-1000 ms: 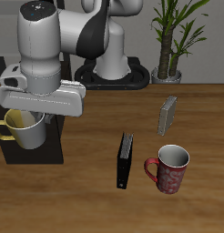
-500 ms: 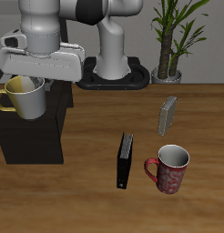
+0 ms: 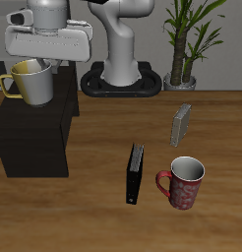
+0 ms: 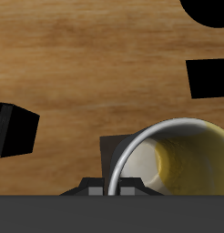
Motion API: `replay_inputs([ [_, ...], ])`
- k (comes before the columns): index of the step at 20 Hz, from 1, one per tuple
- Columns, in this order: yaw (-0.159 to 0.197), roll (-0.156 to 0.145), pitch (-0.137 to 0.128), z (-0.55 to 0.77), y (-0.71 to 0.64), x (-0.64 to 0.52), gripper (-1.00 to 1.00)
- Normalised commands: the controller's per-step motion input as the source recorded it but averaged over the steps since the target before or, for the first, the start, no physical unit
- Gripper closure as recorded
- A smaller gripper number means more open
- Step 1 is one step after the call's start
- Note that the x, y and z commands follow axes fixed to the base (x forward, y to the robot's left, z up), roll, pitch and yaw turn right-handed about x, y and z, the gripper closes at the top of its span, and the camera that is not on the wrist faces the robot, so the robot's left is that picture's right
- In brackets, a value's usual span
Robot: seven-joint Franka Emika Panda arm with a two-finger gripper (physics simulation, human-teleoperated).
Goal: Place the white-yellow mug on top of the shelf
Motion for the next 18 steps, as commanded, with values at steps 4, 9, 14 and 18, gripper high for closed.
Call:
replay_inputs([
  [4, -0.016, -0.007, -0.024, 0.08, -0.17, -0.32, 1.00],
  [9, -0.027, -0.020, -0.004, -0.08, -0.16, -0.16, 1.00],
  [14, 0.003, -0.011, 0.018, -0.28, -0.02, -0.07, 1.00],
  [18, -0.017, -0.019, 0.025, -0.26, -0.05, 0.03, 1.00],
])
